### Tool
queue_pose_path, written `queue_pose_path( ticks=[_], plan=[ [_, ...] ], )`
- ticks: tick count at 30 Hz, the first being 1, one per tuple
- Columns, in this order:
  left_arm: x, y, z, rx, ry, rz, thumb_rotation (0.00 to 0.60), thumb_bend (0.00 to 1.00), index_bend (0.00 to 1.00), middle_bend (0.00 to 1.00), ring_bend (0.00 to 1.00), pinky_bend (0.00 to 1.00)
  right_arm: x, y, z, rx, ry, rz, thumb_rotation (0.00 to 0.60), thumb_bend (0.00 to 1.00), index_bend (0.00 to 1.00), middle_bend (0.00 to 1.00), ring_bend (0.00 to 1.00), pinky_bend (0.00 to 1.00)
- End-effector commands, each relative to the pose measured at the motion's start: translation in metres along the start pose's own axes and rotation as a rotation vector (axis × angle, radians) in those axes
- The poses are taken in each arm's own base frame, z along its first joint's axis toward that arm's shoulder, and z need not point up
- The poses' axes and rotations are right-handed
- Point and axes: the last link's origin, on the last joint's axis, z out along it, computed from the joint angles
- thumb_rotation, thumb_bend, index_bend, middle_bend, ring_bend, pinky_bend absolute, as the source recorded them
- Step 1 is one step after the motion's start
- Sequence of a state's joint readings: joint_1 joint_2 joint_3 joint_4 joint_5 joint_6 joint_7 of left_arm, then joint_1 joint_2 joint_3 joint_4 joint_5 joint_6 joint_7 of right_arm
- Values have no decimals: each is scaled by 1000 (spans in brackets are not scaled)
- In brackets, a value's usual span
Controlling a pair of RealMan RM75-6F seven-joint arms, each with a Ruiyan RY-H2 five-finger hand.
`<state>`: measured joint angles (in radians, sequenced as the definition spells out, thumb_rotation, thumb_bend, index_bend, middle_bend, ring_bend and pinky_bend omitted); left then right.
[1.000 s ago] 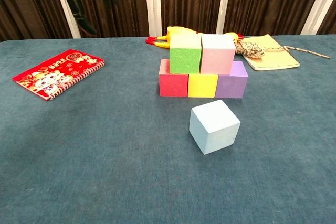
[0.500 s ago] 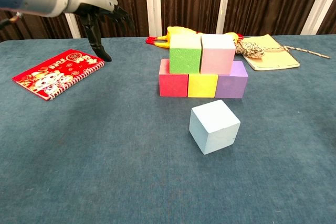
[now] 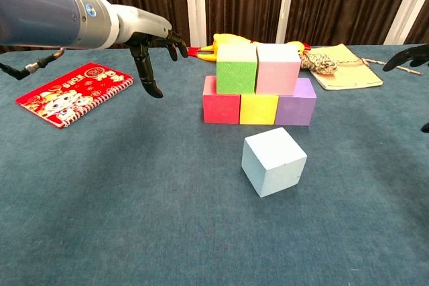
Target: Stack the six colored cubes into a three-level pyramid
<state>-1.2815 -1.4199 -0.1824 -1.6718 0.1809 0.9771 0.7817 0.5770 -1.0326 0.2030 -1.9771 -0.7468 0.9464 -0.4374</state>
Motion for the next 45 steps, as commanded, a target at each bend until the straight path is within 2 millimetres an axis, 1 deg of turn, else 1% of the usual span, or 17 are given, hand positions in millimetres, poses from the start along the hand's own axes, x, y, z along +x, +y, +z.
queue_pose_path(
  ticks=[1,7,11,18,26,33,39,42,45],
  plan=[
    [2,2,0,1,5,-9,600,254,138,118,20,30,3,-11,8,3,-21,-4,600,154,146,67,0,0],
    [10,2,-4,4,29,-3,600,254,138,116,20,29,1,-22,13,13,-72,23,600,154,151,67,0,0],
    [12,3,-4,2,32,-21,600,254,138,115,20,29,0,-28,20,26,-82,19,600,154,159,67,0,0],
    [10,2,-2,11,20,-34,600,254,139,112,20,29,-2,-38,33,40,-116,23,600,155,164,67,0,0],
    [8,4,1,16,17,-18,600,254,145,112,20,29,0,-40,43,25,-126,29,600,155,165,67,0,0],
    [1,8,5,14,12,-23,600,253,148,111,20,29,4,-56,50,61,-132,39,600,155,176,67,0,0],
    [1,12,6,12,12,-47,600,250,148,111,20,29,4,-70,59,72,-131,45,600,154,179,67,0,0],
    [1,12,5,8,8,-47,600,250,148,110,20,30,5,-73,65,62,-129,46,600,154,180,67,0,0],
    [1,12,5,6,7,-49,600,250,148,110,20,29,8,-72,69,37,-120,42,600,155,180,67,0,0]
  ],
)
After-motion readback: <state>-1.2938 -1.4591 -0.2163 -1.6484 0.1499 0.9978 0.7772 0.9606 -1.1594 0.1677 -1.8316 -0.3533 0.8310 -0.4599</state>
